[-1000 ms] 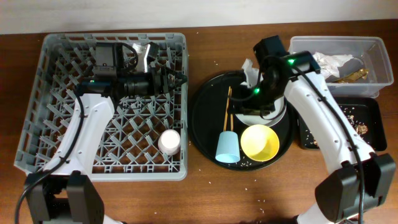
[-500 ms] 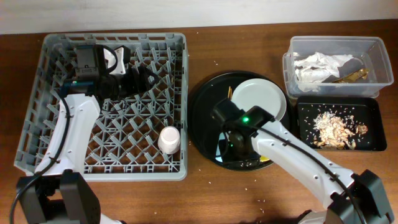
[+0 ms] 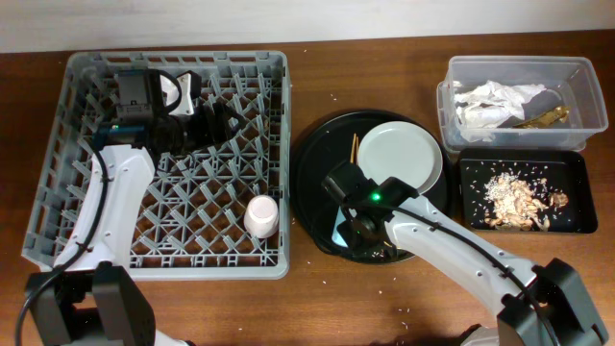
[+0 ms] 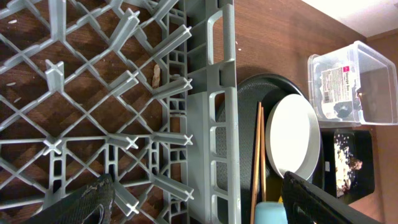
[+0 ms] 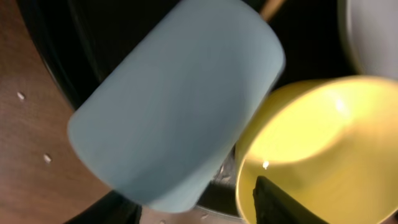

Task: Sort waste into correct bins and load items into the dishwasher rack
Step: 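Grasp the blue cup with the right gripper and pass it to the left gripper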

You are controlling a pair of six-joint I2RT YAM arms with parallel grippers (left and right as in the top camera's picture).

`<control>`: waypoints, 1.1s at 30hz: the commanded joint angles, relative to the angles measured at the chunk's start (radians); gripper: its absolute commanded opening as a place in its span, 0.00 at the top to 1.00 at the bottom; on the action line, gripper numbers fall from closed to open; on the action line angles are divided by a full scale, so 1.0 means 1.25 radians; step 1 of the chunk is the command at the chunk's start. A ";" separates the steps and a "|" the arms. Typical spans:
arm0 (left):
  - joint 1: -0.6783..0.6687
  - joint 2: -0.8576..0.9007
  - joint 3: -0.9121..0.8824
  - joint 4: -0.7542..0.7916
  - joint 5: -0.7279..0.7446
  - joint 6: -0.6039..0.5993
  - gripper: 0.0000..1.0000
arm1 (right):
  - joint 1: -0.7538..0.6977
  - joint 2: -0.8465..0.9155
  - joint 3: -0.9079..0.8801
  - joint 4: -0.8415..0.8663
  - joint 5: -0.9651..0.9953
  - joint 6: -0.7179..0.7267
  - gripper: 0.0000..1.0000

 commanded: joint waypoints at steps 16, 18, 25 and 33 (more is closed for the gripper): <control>-0.009 -0.002 -0.002 -0.013 -0.013 0.035 0.15 | -0.072 -0.004 0.043 0.097 -0.005 0.200 0.70; -0.010 -0.002 -0.002 -0.012 -0.018 0.034 0.15 | -0.126 -0.060 0.089 0.067 -0.299 0.300 0.39; -0.010 -0.002 -0.002 -0.013 -0.018 0.034 0.15 | -0.010 0.034 0.054 0.161 -0.277 0.538 0.36; -0.010 -0.002 -0.002 -0.013 -0.018 0.034 0.15 | -0.058 0.140 0.054 0.254 -0.241 0.595 0.45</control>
